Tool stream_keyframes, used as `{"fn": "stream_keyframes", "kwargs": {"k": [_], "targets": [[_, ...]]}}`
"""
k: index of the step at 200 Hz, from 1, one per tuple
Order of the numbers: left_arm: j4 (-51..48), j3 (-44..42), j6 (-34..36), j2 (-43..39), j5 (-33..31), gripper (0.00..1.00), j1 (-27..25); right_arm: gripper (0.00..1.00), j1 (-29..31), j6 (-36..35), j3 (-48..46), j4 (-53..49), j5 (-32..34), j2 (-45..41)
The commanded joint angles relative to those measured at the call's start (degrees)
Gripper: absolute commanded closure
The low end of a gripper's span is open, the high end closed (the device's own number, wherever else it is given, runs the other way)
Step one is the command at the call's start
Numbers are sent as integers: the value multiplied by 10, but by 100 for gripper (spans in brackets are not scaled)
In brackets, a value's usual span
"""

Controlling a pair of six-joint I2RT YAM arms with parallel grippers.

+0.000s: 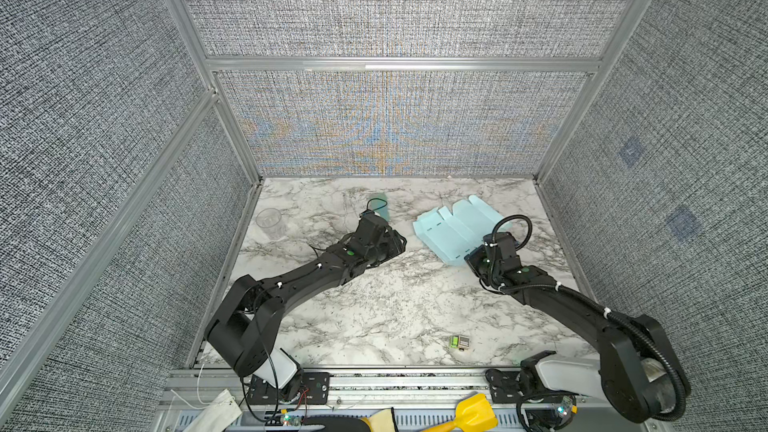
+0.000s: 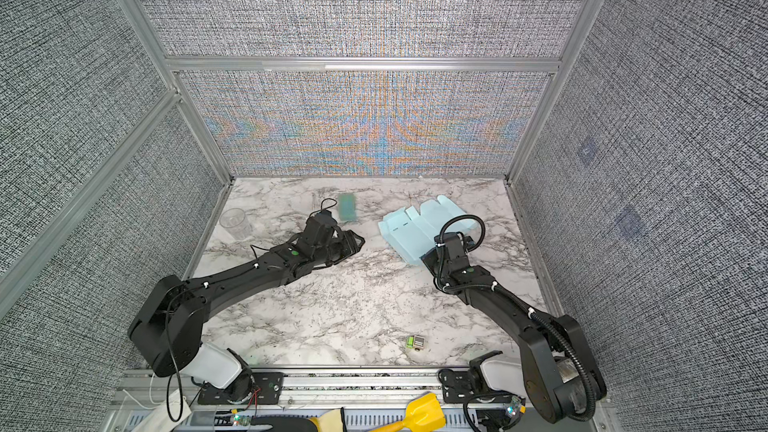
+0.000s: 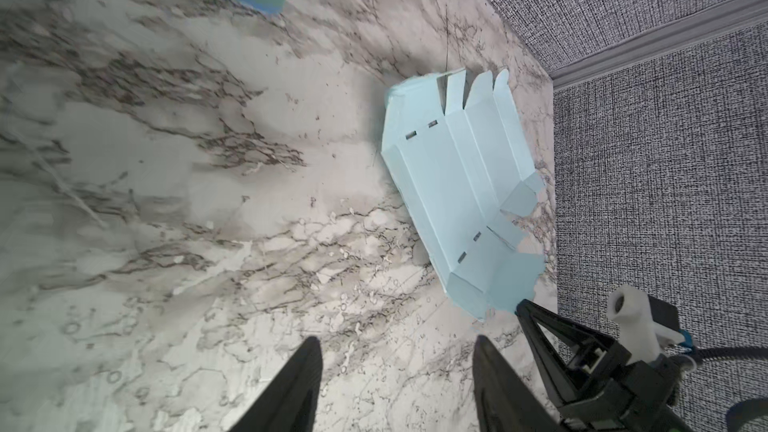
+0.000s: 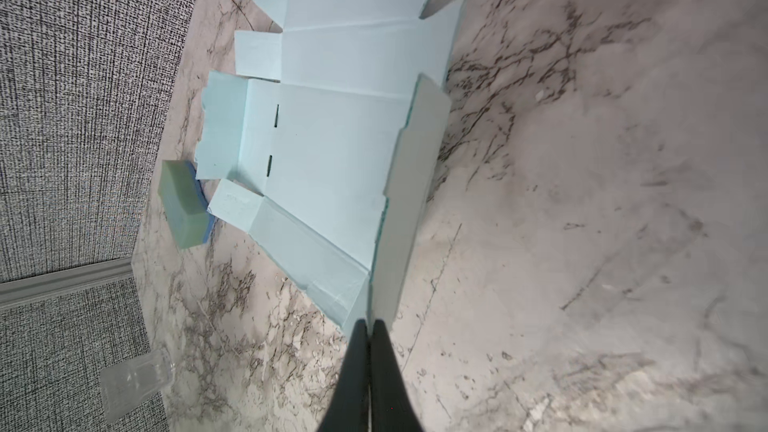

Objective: Fold the paper box

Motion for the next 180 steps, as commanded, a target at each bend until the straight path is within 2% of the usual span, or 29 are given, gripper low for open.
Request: {"fn": "stream_keyframes", "kwargs": {"k": [1,64,98,180], "targets": [[36,1,-68,10,0,40,-10,100,20,46,-2,16,25,-4],[48,31,-143,80,18,46,-37,100,71,89,-7,42,47,0],[63,41,-170,119,33,49,-41,100,77,99,-14,60,42,6],[142,67,-198,208,35,50,-32,100,81,102,-16,74,33,18]]}}
